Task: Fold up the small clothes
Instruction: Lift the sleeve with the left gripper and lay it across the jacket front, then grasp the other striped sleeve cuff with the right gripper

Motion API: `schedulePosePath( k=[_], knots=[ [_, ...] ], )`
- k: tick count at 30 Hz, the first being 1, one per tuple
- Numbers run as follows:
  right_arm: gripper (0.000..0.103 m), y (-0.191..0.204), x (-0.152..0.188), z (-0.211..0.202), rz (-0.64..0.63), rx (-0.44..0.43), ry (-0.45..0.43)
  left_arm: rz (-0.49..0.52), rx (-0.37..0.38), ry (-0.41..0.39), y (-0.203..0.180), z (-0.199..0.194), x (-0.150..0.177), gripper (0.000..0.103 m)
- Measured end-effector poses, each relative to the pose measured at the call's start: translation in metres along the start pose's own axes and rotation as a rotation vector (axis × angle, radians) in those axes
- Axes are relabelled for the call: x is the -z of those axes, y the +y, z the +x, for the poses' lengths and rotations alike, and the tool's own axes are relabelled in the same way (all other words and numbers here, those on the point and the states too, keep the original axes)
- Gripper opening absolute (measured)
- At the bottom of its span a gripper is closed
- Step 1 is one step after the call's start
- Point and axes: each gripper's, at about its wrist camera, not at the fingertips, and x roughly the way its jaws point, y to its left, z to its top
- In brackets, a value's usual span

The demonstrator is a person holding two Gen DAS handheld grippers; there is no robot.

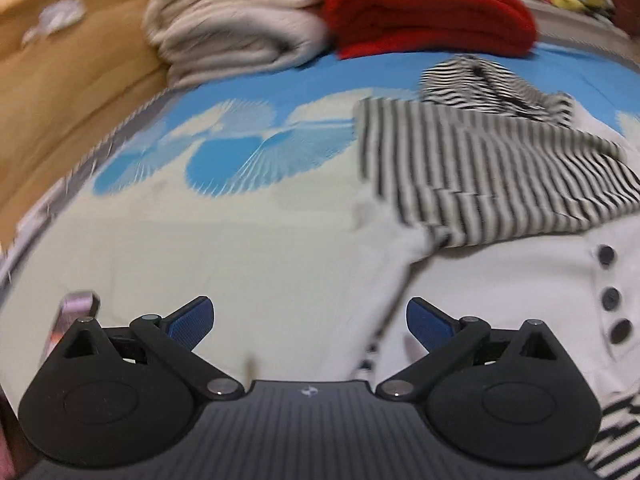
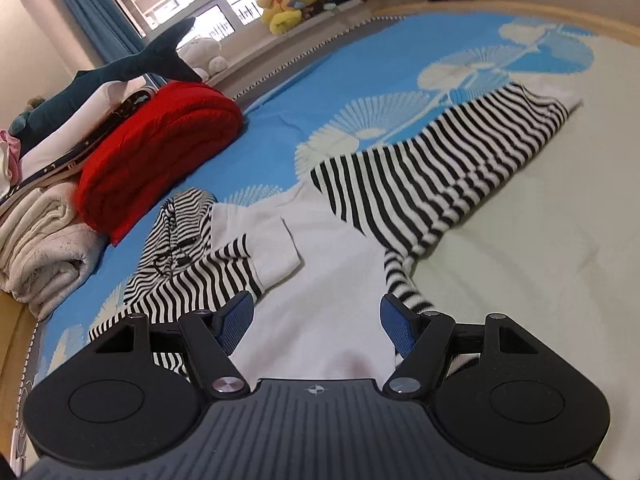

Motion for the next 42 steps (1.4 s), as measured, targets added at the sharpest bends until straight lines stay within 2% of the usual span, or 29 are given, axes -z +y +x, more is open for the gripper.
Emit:
schedulePosePath(
  k=[2,4,8,13,18,24,32,42],
  knots=[
    [0.072,0.0,0.005,0.002,-0.011,0.012,0.01,-0.062,0.03,0.032,0.006,0.008,-0.008,0.103],
    [0.072,0.001,0.009,0.005,-0.024,0.029,0.02,-0.087,0.051,0.012,0.006,0.006,-0.018,0.103],
    [0.072,0.002,0.014,0.013,-0.038,0.062,0.03,-0.012,0.033,-0.026,-0.008,0.001,-0.027,0.103],
    [0.072,0.004,0.017,0.022,-0.058,0.08,0.046,0.001,0.057,-0.021,-0.02,-0.002,-0.026,0.103],
    [0.072,0.001,0.022,0.03,-0.059,0.106,0.076,0.021,0.041,-0.023,-0.023,-0.006,-0.025,0.103],
    [0.072,0.002,0.027,0.033,-0.056,0.112,0.087,0.032,0.039,-0.041,-0.021,-0.01,-0.024,0.103],
    [0.072,0.005,0.028,0.036,-0.063,0.117,0.092,0.01,0.04,-0.022,-0.015,-0.008,-0.026,0.103],
    [0.072,0.006,0.028,0.035,-0.082,0.121,0.084,0.011,0.066,-0.036,-0.014,-0.016,-0.028,0.103]
  ],
)
